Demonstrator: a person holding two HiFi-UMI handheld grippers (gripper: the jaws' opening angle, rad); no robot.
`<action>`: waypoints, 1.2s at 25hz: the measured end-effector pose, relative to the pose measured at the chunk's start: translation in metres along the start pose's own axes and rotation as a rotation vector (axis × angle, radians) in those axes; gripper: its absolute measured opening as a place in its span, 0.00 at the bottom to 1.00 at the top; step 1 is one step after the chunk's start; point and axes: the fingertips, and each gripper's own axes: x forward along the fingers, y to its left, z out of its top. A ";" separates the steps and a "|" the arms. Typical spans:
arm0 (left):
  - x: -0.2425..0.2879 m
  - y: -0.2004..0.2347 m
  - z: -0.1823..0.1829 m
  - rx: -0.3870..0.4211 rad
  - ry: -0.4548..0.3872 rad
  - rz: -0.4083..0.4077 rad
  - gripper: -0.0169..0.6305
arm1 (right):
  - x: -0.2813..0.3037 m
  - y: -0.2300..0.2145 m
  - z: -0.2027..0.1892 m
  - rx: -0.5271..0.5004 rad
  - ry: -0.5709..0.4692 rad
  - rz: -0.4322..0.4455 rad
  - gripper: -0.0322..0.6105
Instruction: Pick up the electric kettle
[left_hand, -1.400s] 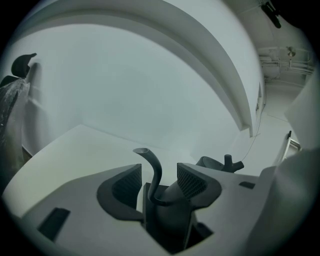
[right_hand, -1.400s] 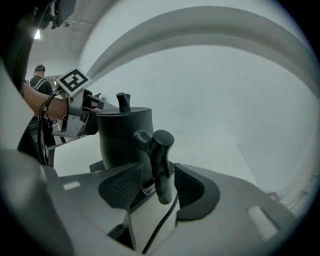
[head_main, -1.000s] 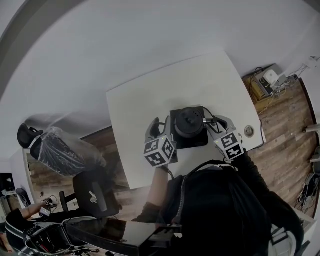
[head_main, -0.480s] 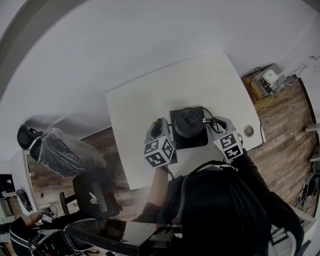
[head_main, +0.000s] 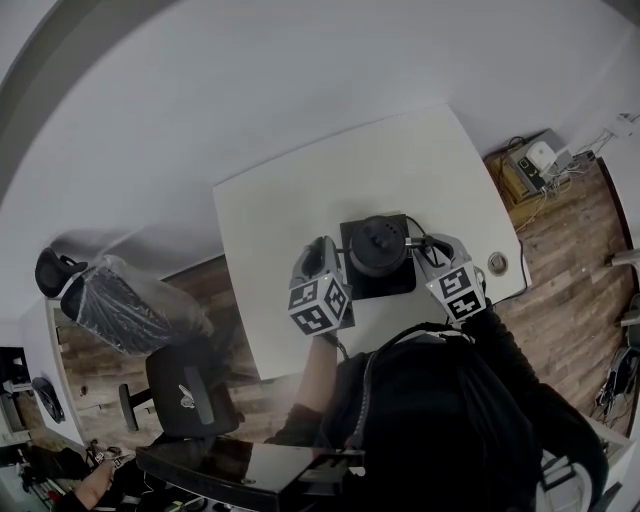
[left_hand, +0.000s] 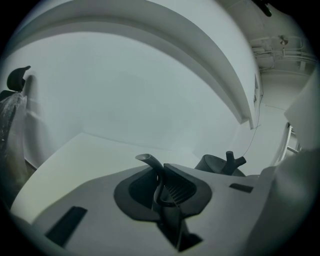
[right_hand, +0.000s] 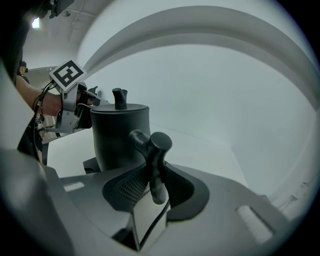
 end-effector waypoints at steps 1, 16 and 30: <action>0.000 0.000 0.000 0.000 0.000 0.001 0.09 | 0.000 0.000 0.000 -0.001 0.001 -0.001 0.21; -0.009 -0.007 0.011 0.001 -0.022 -0.014 0.08 | -0.006 -0.004 0.011 -0.008 0.000 -0.016 0.21; -0.024 -0.023 0.044 0.028 -0.070 -0.064 0.08 | -0.025 -0.014 0.041 -0.029 -0.036 -0.035 0.21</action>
